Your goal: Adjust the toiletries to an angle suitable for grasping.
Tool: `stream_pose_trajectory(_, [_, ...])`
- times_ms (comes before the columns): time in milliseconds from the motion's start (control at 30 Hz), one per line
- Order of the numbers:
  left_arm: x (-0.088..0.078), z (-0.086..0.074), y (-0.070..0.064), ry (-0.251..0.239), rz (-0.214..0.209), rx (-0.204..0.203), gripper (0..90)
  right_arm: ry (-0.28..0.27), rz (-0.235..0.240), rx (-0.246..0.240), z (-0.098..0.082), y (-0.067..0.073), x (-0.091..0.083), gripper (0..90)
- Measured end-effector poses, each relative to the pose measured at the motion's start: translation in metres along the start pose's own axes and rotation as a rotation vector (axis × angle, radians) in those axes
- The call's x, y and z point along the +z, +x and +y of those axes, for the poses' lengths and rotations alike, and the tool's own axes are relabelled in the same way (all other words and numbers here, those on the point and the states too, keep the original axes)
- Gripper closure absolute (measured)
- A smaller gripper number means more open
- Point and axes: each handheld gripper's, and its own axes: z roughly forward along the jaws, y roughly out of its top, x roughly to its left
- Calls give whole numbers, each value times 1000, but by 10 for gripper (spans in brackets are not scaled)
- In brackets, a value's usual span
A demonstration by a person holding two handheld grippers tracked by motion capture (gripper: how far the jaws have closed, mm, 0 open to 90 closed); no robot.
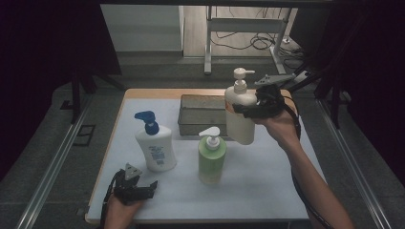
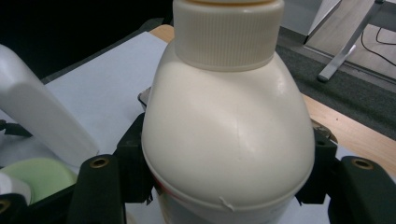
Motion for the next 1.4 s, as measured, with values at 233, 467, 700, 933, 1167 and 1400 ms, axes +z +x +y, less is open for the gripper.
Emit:
stream_pose_trajectory(233, [0, 0, 0, 0, -1, 0, 110, -9, -12, 3, 13, -1, 10, 369])
stream_pose_trajectory(467, [0, 0, 0, -1, 0, -1, 109, -19, -22, 3, 22, -1, 20, 369])
stream_pose_trajectory(700, [0, 0, 0, -1, 0, -1, 109, -23, -33, 0, 29, -1, 33, 369])
stream_pose_trajectory(933, [0, 0, 0, -1, 0, -1, 109, -27, -41, 5, 35, -2, 48, 369])
stream_pose_trajectory(1167, [0, 0, 0, 0, 0, 1, 109, -38, -46, 13, 40, -4, 61, 369])
stream_pose_trajectory(1400, [0, 0, 0, 0, 0, 1, 109, -49, -56, 20, 42, -6, 73, 369])
